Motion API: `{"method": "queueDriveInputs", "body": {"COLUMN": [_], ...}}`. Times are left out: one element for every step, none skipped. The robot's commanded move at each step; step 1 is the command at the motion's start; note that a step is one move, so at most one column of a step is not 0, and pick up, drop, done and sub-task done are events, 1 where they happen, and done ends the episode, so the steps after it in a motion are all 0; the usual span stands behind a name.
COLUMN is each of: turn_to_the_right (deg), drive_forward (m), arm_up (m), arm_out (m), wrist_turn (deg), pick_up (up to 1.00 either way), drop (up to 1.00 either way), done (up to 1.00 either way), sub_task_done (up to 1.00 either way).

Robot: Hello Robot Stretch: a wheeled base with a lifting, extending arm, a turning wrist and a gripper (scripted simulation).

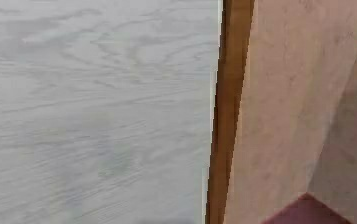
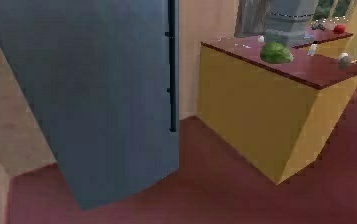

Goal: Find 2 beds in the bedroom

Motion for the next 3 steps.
{"method": "queueDriveInputs", "body": {"turn_to_the_right": [45.0,45.0,45.0], "drive_forward": [0.0,0.0,0.0], "arm_up": [0.0,0.0,0.0], "arm_out": [0.0,0.0,0.0], "wrist_turn": [0.0,0.0,0.0], "pick_up": [0.0,0.0,0.0], "drop": [0.0,0.0,0.0], "done": [0.0,0.0,0.0], "sub_task_done": [0.0,0.0,0.0]}}
